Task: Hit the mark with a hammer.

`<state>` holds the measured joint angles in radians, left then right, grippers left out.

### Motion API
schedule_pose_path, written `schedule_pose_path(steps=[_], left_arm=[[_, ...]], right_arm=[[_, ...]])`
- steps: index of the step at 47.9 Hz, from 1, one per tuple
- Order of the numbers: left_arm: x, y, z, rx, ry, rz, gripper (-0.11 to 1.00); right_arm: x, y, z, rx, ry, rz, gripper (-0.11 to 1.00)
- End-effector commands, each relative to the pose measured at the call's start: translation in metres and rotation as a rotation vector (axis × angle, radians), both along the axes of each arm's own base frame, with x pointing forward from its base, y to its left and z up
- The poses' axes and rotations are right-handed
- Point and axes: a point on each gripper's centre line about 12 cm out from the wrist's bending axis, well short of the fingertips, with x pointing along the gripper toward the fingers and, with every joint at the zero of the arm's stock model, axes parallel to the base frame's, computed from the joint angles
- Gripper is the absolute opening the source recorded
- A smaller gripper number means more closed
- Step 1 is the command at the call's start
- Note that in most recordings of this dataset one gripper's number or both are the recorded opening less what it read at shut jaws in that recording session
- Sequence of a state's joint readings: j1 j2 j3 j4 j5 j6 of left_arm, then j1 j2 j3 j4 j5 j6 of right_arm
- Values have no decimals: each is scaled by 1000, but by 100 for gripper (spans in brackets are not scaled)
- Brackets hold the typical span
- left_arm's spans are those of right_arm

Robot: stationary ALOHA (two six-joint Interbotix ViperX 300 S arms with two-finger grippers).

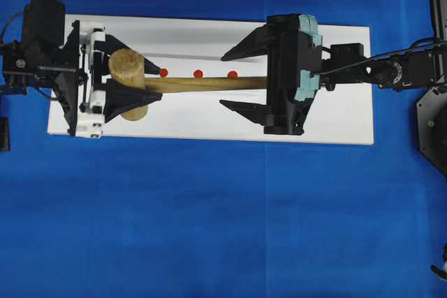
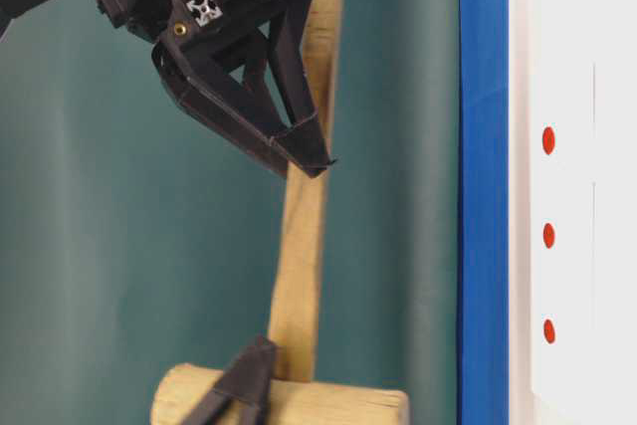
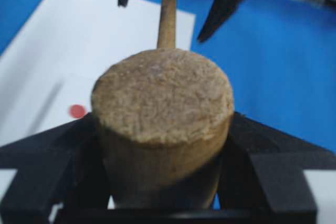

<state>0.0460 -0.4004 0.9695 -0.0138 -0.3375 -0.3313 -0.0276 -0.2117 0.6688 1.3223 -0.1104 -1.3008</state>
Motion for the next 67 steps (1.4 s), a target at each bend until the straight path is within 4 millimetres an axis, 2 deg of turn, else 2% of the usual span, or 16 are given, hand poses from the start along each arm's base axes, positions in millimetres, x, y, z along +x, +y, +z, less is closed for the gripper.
schedule_pose_path(steps=[1, 14, 22, 28, 39, 41, 43, 50, 54, 67], left_arm=[[6, 0, 22, -120, -71, 25, 43], [9, -9, 24, -551, -89, 82, 43], [10, -13, 24, -744, -89, 108, 43], [11, -16, 25, -803, -87, 109, 43], [11, -17, 25, -809, -85, 109, 43], [11, -17, 25, -809, -87, 109, 43], [11, -16, 25, -809, -87, 110, 43], [11, -16, 25, -796, -86, 110, 43], [12, -16, 25, -808, -88, 112, 43], [14, -16, 32, -810, -104, 106, 44]], right_arm=[[3, 0, 15, -22, -40, 4, 89], [2, -2, 14, -45, -38, -2, 89], [4, -3, 12, -70, -31, 3, 89], [7, -3, 8, -86, -18, 12, 89], [9, -2, 3, -112, 1, 26, 86], [9, -2, 3, -118, 2, 30, 82], [9, -2, 2, -121, 4, 38, 73], [9, 4, 1, -118, 18, 90, 26], [9, 6, 0, -116, 23, 112, 9], [9, 7, 0, -114, 24, 116, 6]])
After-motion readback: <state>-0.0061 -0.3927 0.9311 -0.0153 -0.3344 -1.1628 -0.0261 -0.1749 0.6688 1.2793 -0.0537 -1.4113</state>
